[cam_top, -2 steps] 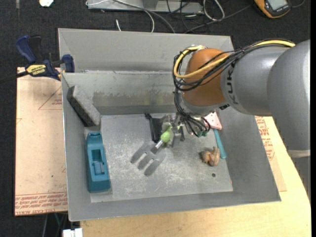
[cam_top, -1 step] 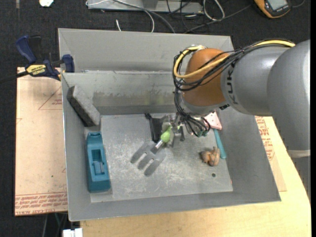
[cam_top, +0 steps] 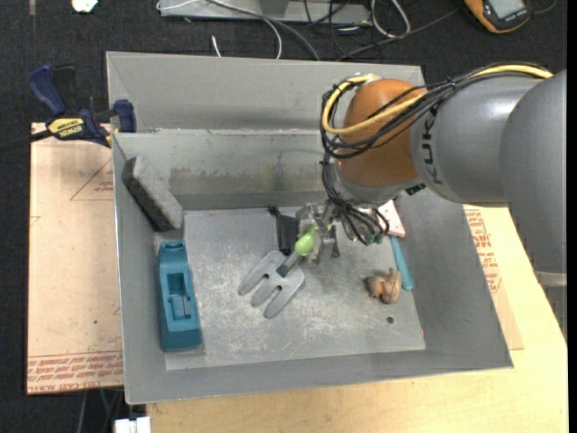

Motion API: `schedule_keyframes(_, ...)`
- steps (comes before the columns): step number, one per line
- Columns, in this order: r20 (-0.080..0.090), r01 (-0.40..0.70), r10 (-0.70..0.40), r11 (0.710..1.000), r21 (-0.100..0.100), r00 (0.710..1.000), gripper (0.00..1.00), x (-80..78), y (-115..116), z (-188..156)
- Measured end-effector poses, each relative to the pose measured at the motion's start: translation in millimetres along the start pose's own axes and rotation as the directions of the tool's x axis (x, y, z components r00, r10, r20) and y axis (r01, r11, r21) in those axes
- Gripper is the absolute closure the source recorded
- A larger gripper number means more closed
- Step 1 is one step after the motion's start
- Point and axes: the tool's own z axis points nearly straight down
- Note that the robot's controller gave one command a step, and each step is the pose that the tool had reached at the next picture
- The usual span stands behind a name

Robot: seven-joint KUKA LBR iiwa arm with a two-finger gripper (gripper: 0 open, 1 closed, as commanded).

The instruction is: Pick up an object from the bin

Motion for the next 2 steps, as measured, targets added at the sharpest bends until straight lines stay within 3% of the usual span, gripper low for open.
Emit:
schedule_keyframes(1, 0.005, 0.0, 0.0, 1.0, 0.001, 1.0, 1.0, -1.7, -0.1, -19.3)
schedule_keyframes(2, 0.0, 0.0, 0.0, 1.0, 0.0, 1.0, 1.0, -1.1, 0.7, -72.7)
